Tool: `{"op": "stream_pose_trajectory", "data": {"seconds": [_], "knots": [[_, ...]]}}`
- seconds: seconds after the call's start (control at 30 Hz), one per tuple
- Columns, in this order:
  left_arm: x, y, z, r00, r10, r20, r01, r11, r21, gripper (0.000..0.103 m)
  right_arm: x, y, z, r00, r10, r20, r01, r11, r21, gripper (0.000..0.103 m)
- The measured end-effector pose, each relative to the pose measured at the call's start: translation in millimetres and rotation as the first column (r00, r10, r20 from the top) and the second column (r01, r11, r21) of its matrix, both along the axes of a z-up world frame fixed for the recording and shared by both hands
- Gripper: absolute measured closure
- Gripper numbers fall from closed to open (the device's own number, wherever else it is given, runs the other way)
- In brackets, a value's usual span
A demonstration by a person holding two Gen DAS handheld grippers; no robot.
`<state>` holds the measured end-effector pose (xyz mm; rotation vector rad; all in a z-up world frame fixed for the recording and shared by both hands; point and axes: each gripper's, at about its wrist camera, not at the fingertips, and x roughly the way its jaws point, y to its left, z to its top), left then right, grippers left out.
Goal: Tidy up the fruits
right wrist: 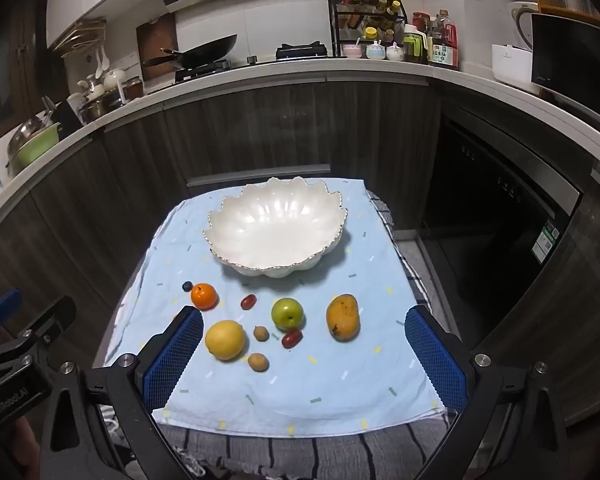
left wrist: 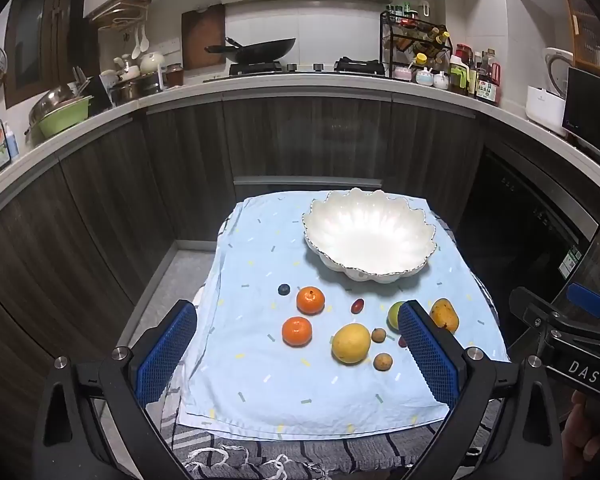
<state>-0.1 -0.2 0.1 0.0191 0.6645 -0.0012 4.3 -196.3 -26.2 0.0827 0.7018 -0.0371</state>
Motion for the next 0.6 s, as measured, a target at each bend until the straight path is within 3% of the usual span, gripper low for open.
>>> {"op": "stream_pose_trajectory", "data": {"seconds": [0.6], "knots": [[-2.0,4.2,-1.9,1.0,0.013,-0.003,-0.013,1.0,-0.012,0.001,-0.7,0.8,0.5,1.0,0.0,-0.001,0.0,1.0,0.007,0.001]]}}
